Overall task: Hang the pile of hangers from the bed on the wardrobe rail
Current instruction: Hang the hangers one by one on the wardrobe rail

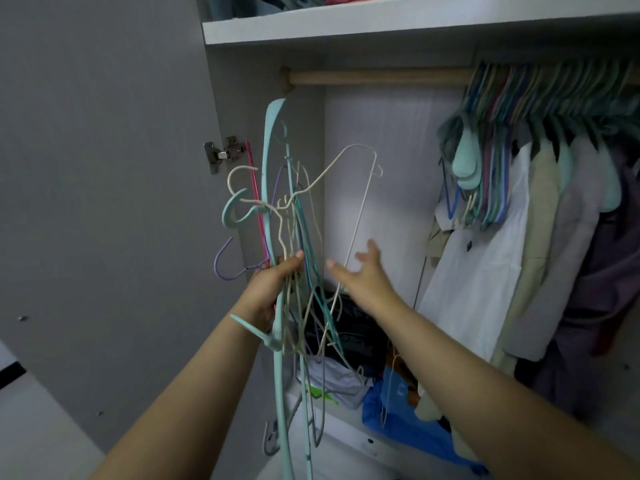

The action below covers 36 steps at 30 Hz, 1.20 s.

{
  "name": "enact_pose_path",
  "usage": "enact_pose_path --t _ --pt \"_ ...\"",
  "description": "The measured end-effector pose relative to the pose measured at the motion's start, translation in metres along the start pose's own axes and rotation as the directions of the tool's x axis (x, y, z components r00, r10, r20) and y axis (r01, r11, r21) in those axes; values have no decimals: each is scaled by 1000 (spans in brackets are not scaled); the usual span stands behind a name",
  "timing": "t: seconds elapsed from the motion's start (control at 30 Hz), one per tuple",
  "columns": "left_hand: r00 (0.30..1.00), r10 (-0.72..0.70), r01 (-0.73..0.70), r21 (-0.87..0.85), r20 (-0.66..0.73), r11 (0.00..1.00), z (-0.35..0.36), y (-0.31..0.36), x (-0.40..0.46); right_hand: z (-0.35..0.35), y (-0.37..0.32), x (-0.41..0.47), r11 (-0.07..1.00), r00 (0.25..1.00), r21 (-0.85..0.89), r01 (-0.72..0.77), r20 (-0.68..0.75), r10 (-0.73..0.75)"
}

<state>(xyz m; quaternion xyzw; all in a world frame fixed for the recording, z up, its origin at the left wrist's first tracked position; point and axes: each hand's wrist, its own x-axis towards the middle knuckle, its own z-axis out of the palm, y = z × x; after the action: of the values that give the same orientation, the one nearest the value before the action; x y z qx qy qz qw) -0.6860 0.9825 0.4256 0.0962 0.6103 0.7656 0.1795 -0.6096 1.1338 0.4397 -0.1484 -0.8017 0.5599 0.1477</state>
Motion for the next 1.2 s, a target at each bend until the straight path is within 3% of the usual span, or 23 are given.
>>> enact_pose_path --t 0.07,0.2,0.4,0.53,0.6,0.67,0.77,0.83,0.9,1.0,1.1,1.2 --pt "999 4 -4 -18 33 1000 4 -1 -3 23 8 -12 994 989 -94 -50 131 62" --pt "1000 2 -2 6 19 1000 2 -8 -11 39 19 -21 990 1000 -142 1 24 3" --pt "999 -42 43 -22 21 999 -4 -17 -22 48 35 -27 957 971 215 196 -180 -158" --pt "998 -63 63 -18 7 998 -8 -13 -25 43 36 -26 901 982 401 164 -151 -112" --pt "997 -77 77 -14 -7 997 -14 -15 -24 38 43 -25 904 985 406 138 -155 -81" --pt "996 -85 85 5 -35 996 -19 -15 -26 30 57 -21 951 982 303 62 -190 -3" --pt "995 -87 87 -22 -43 996 -22 -16 -29 16 70 -19 981 982 58 -185 54 181" --pt "996 -86 84 -95 -9 992 -21 -16 -31 14 71 -26 971 938 -85 -224 250 238" --pt "997 -70 73 -150 24 986 -20 -15 -33 15 73 -31 976 922 -127 -177 325 210" --pt "998 -6 17 -164 69 986 -22 -14 -32 16 86 -24 990 962 -81 -112 241 129" --pt "997 3 10 -164 77 986 -27 -17 -27 13 96 -14 988 988 21 -154 1 154" --pt "991 4 32 -269 133 963 -27 -22 -25 7 103 -1 987 989 -105 -122 -95 112"
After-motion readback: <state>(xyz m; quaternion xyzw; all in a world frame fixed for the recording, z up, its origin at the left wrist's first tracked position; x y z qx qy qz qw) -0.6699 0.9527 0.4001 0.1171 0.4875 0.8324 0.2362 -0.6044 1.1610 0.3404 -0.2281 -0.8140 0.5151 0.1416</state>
